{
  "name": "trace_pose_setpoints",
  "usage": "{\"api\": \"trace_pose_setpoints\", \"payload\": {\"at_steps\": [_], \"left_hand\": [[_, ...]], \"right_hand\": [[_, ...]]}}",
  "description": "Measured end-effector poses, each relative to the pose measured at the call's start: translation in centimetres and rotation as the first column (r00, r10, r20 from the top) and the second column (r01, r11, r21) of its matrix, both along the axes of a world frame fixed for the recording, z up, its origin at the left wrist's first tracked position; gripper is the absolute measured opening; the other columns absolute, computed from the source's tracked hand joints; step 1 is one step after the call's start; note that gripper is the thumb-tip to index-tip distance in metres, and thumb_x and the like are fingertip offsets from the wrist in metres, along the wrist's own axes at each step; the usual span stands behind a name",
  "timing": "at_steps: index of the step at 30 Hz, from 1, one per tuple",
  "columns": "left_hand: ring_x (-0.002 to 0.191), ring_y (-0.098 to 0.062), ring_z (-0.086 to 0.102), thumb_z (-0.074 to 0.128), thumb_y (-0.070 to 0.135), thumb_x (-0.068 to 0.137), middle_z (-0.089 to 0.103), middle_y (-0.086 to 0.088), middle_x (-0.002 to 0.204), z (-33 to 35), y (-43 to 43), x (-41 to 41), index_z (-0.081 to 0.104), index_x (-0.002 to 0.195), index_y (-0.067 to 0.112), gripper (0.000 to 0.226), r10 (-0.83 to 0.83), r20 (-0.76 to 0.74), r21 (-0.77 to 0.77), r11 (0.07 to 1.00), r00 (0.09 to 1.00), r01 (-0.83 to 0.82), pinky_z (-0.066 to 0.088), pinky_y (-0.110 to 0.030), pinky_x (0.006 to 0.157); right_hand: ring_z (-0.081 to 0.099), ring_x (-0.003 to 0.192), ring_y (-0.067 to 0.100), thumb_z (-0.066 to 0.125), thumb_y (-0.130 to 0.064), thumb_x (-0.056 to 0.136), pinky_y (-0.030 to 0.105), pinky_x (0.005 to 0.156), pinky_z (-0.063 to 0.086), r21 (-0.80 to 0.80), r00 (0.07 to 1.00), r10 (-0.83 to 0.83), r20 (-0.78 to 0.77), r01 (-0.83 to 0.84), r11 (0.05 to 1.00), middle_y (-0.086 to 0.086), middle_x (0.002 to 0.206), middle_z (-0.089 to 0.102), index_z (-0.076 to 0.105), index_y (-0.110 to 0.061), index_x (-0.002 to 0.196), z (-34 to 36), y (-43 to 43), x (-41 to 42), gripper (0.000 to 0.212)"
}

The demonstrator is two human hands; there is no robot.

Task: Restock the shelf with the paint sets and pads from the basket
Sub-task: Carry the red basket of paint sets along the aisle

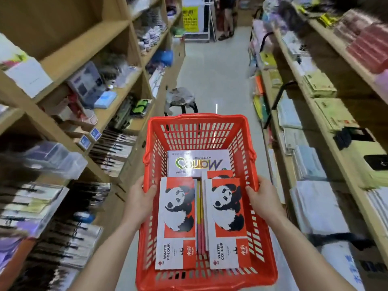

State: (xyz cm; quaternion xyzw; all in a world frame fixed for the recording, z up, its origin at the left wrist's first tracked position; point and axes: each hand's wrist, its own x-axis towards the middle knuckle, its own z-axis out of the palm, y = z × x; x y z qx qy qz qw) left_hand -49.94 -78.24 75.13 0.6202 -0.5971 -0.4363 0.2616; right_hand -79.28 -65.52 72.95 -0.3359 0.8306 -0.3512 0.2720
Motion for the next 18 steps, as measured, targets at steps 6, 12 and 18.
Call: {"api": "trace_pose_setpoints", "payload": {"at_steps": [6, 12, 18], "left_hand": [[0.077, -0.005, 0.067, 0.055, 0.012, 0.100, 0.071, 0.012, 0.089, 0.3, -15.8, -7.7, 0.063, 0.109, 0.022, 0.015, 0.023, -0.018, -0.028, 0.999, 1.000, -0.023, 0.045, -0.021, 0.058], [0.078, -0.014, 0.072, 0.055, 0.016, 0.100, 0.074, 0.007, 0.091, -1.8, -34.2, -13.7, 0.063, 0.110, 0.025, 0.015, 0.005, -0.039, 0.003, 1.000, 0.999, -0.005, 0.051, -0.029, 0.059], [0.080, -0.020, 0.072, 0.056, 0.022, 0.100, 0.074, 0.005, 0.091, -1.5, -52.4, -18.3, 0.059, 0.107, 0.031, 0.012, -0.009, 0.015, 0.005, 1.000, 1.000, 0.009, 0.054, -0.033, 0.066]], "right_hand": [[0.074, 0.086, 0.025, 0.059, -0.014, 0.094, 0.045, 0.079, 0.060, -0.023, 0.999, 0.012, -0.035, -0.013, 1.000, 0.003, 0.094, 0.078, 0.068, -0.017, 0.107, 0.6, -17.1, -8.1, 0.016], [0.073, 0.087, 0.028, 0.059, -0.009, 0.092, 0.040, 0.077, 0.058, -0.030, 0.997, 0.004, -0.075, -0.007, 1.000, 0.006, 0.096, 0.078, 0.070, -0.013, 0.109, -0.9, -35.2, -14.2, 0.021], [0.072, 0.083, 0.025, 0.059, -0.010, 0.093, 0.035, 0.073, 0.054, -0.005, 0.997, -0.006, -0.076, 0.006, 1.000, 0.004, 0.094, 0.077, 0.069, -0.012, 0.108, -0.5, -52.6, -18.6, 0.018]]}}
